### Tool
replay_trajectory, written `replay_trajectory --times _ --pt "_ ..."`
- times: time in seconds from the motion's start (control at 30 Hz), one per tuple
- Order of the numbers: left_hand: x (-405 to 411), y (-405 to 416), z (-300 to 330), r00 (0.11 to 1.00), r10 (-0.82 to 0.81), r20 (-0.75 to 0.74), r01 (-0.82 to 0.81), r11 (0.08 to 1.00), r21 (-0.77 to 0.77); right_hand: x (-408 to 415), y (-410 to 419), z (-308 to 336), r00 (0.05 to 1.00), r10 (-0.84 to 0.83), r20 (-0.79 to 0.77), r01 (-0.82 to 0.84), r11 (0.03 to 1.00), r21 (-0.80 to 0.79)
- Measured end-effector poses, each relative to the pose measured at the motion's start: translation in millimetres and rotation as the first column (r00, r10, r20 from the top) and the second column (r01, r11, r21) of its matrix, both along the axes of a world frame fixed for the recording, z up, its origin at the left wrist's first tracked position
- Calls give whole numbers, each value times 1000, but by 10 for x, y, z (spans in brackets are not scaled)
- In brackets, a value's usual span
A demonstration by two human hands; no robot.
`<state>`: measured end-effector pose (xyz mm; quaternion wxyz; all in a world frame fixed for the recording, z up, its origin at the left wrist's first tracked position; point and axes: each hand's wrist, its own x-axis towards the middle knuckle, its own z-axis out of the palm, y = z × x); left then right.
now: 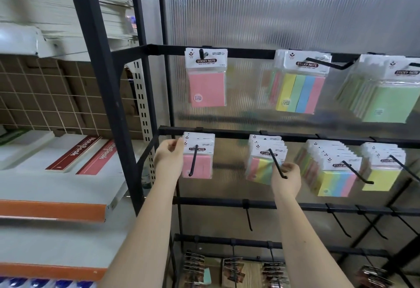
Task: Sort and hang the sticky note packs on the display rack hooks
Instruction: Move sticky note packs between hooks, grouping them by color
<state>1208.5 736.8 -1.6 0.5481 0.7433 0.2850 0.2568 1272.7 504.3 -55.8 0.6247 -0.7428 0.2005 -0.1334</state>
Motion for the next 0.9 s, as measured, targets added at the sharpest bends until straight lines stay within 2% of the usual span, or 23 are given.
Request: replay_trajectory --times 0.13,0.37,0.63,0.83,0.9 --pt "-4 28 -117 998 -13 -57 13 1000 -1 -18 6 -6 1000 24 13 -24 999 47" --pt "4 39 -191 993 -46 -106 42 998 -43 -191 -46 131 966 237 102 -254 944 211" --pt "97 15 -199 976 -82 -200 72 996 -57 -262 -210 288 974 222 -33 -215 965 148" --pt "159 -23 -209 969 -125 -212 124 992 -19 -310 -292 381 979 185 -81 -188 982 -30" --pt "163 -14 -242 971 -125 -203 120 992 -37 -361 -302 377 979 179 -102 -183 983 -30"
